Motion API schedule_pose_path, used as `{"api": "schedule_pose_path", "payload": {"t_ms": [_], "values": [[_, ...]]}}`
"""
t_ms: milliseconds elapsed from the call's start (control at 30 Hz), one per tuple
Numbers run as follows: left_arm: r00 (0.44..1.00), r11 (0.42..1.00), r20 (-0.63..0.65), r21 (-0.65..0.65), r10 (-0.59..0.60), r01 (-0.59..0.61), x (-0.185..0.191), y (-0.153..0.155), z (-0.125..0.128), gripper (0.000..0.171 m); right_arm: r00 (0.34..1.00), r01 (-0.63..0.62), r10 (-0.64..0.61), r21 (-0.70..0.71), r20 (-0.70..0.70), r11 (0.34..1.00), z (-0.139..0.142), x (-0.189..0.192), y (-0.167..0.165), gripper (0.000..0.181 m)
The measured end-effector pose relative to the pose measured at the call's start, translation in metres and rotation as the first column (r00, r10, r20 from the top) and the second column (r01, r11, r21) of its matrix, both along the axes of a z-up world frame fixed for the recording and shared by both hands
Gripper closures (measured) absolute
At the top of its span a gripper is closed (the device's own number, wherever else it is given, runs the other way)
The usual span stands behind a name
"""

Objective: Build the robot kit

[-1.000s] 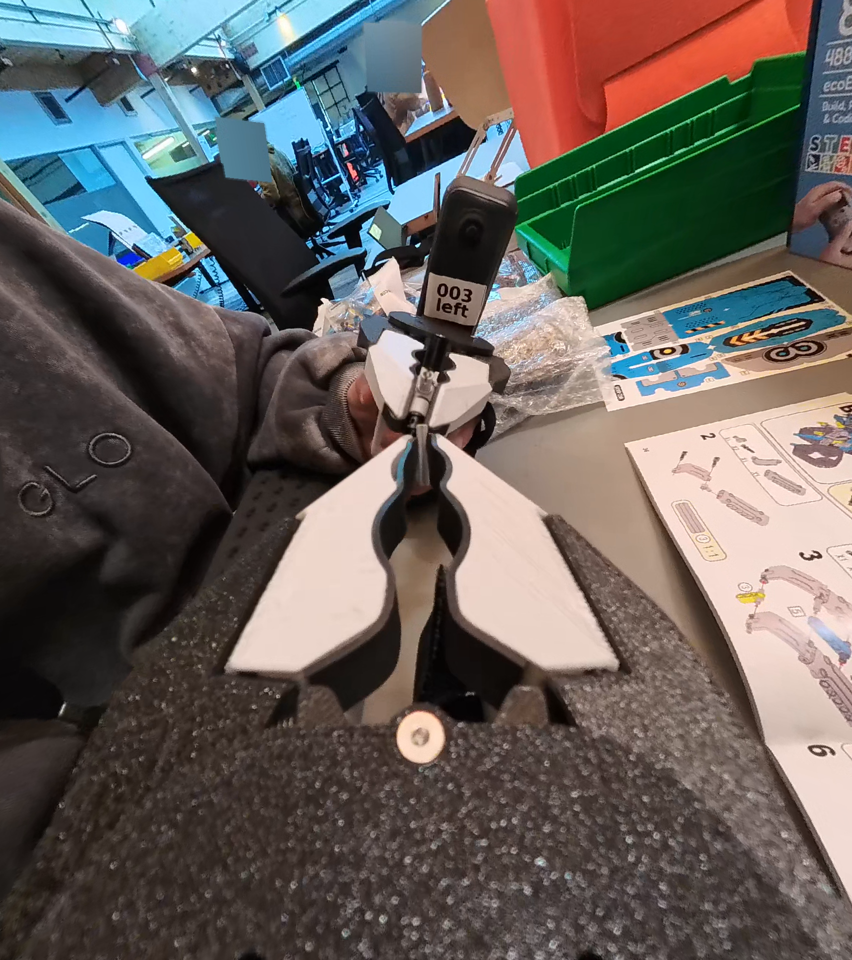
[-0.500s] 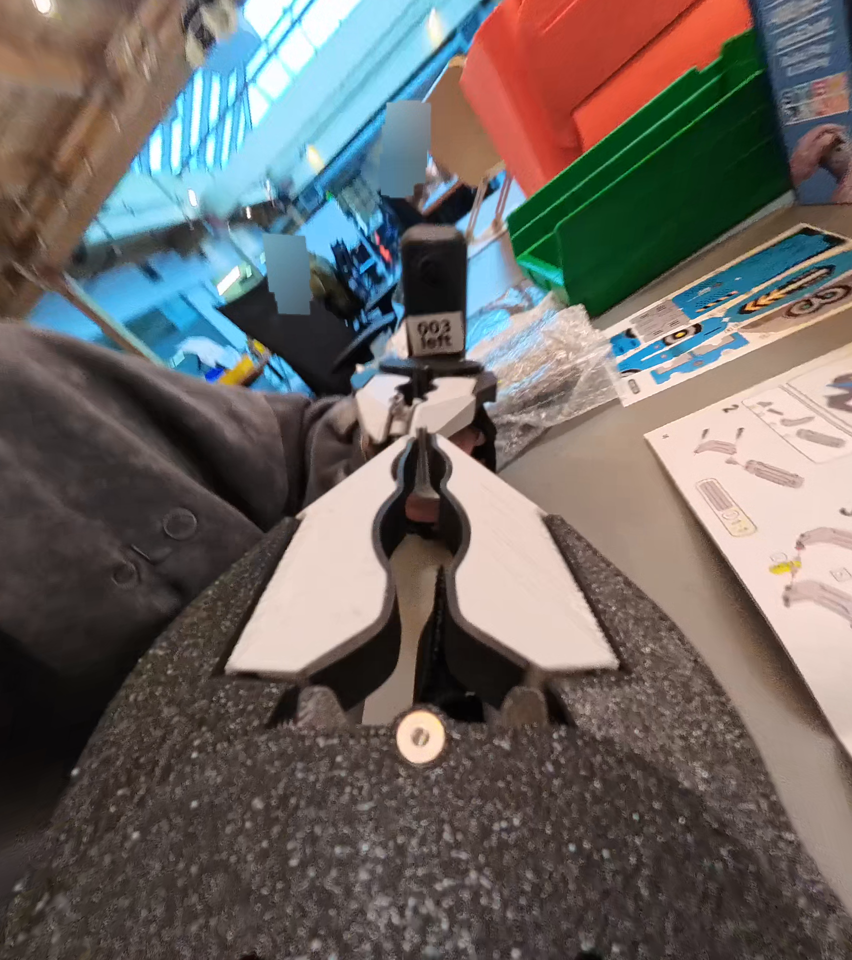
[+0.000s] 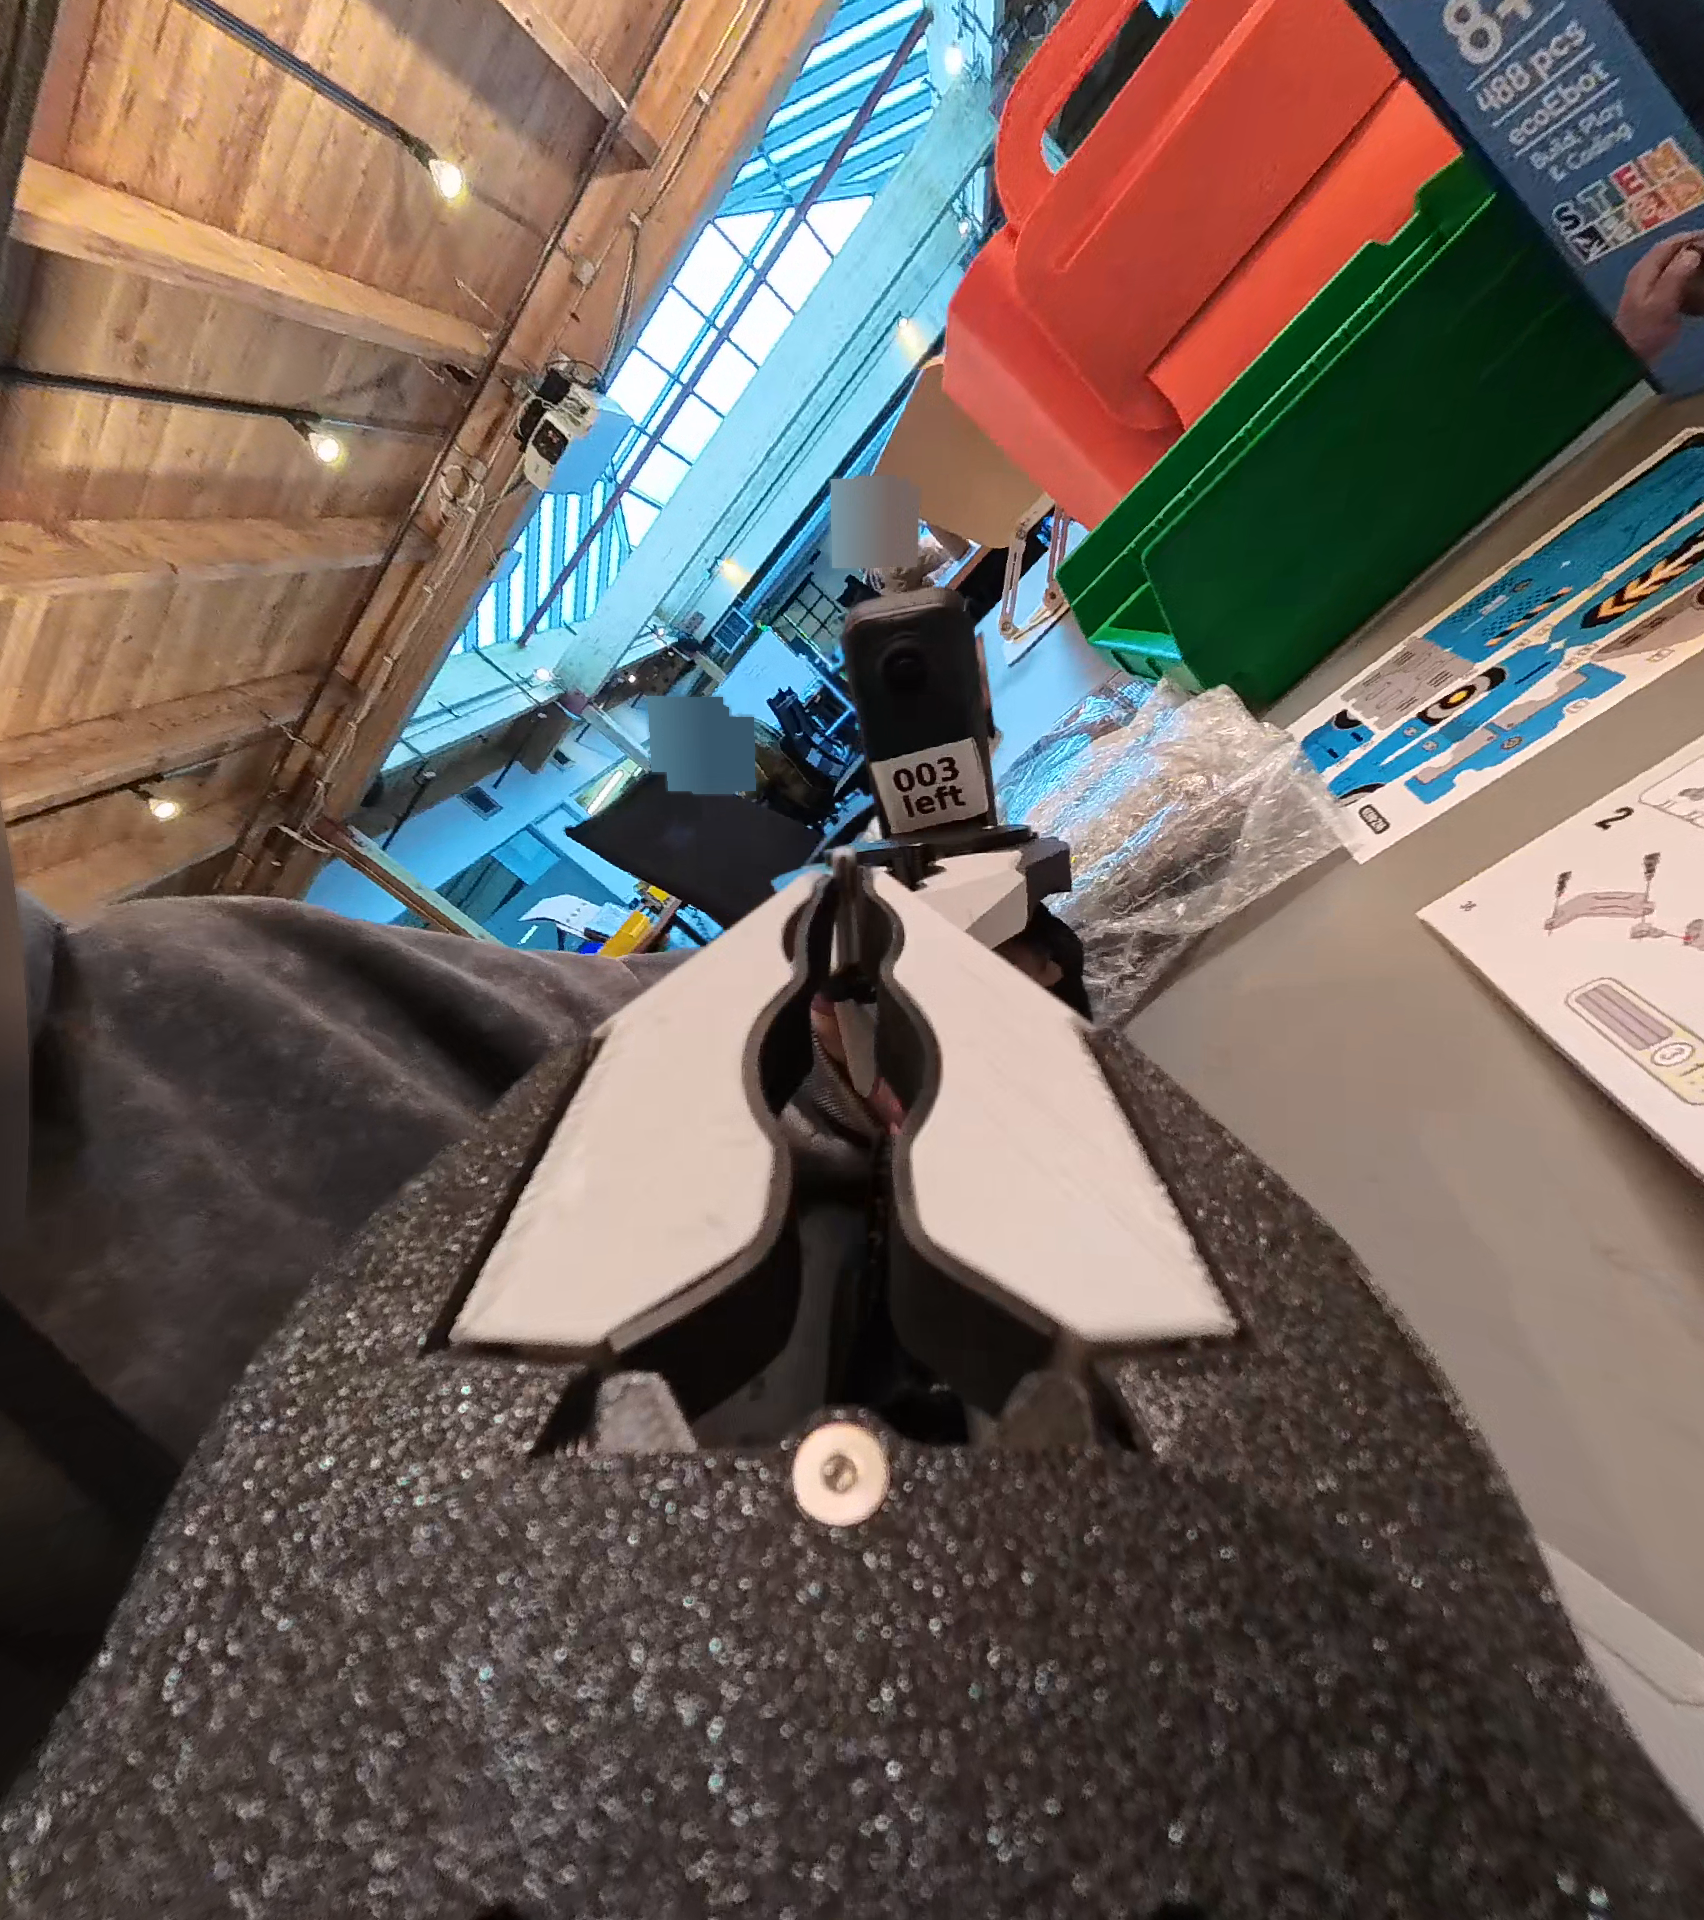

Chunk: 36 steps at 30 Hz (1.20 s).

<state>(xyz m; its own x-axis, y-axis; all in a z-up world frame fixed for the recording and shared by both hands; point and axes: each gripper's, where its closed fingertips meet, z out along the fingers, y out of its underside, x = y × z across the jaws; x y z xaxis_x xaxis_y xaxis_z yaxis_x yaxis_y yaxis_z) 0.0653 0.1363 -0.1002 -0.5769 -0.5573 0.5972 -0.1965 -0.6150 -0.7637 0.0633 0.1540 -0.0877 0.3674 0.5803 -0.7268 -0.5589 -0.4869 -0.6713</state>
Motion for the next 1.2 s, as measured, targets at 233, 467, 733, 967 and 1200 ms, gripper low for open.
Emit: {"api": "schedule_pose_path", "payload": {"t_ms": [233, 467, 733, 967, 1200], "values": [[1.000, 0.998, 0.021, -0.060, -0.010, 0.011, -0.003, 0.004, 0.006, 0.166, 0.999, 0.009, -0.010, 0.026, 0.031, 1.000, 0.002, 0.002, -0.002, 0.179], [0.999, 0.995, 0.033, -0.104, -0.008, 0.012, -0.005, 0.009, 0.010, 0.166, 0.998, 0.001, -0.004, 0.040, 0.069, 0.999, 0.002, 0.003, -0.004, 0.179], [1.000, 0.998, -0.005, -0.069, 0.001, -0.002, -0.002, 0.009, 0.002, 0.166, 0.984, -0.016, 0.005, 0.055, 0.178, 0.998, -0.004, 0.006, -0.007, 0.179], [1.000, 0.995, 0.028, -0.100, 0.006, -0.003, -0.004, 0.012, 0.009, 0.166, 0.933, 0.017, -0.081, 0.184, 0.350, 0.983, 0.002, 0.006, -0.010, 0.179], [0.999, 0.988, 0.043, -0.152, 0.005, 0.002, -0.005, 0.017, 0.013, 0.166, 0.898, 0.006, -0.087, 0.185, 0.431, 0.983, -0.005, 0.001, -0.010, 0.179]]}}
